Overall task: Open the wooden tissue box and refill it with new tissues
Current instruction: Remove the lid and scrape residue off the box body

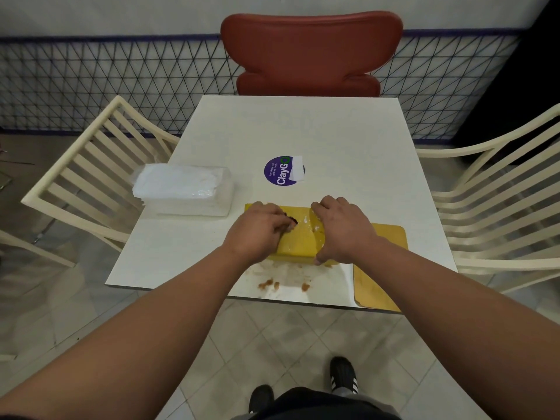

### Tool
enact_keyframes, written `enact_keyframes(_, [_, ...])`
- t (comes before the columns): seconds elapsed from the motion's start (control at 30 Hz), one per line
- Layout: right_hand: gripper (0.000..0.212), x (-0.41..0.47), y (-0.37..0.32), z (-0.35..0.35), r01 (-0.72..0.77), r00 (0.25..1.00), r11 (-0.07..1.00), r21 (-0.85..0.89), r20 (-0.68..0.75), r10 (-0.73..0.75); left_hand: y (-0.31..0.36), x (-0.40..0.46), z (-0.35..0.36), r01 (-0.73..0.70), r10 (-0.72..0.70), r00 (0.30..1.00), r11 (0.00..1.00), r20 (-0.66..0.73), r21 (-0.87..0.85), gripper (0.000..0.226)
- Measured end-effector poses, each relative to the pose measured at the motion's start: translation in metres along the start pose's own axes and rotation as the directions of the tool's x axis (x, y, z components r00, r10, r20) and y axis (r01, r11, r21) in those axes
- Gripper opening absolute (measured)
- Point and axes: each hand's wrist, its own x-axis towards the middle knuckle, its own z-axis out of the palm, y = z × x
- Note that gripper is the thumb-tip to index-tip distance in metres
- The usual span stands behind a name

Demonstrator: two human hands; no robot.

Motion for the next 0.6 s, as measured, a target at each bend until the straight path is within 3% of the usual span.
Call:
enact_keyframes(0.1, [0.111,0.0,0.0,0.0,0.001,1.0,1.0,0.001,-0.004,-0.001,0.007,-0.005,0.007,0.035,-0.036,0.998,0.999,-0.05,-0.02,0.019])
enact_keyframes(0.2, [0.111,0.0,-0.001,0.001,0.001,1.0,1.0,0.006,-0.007,-0.001,0.018,-0.026,0.007,-0.18,0.183,0.979,0.983,0.089,-0.046,0.026])
enact_keyframes(0.27, [0.111,0.0,0.0,0.001,0.001,1.0,1.0,0.016,-0.012,-0.001,0.01,-0.024,0.004,-0.214,0.216,0.971,0.976,0.1,-0.025,0.03])
enact_keyframes(0.4, [0.113,-0.001,0.002,0.001,-0.009,1.0,0.999,0.039,-0.016,0.01,-0.004,-0.015,0.003,0.059,-0.063,0.991,0.998,-0.121,-0.031,0.016])
enact_keyframes(0.6, [0.118,-0.011,0.007,0.009,-0.105,0.994,0.959,0.264,0.002,0.108,-0.002,-0.021,0.002,0.206,-0.211,0.963,0.977,-0.17,-0.045,0.015])
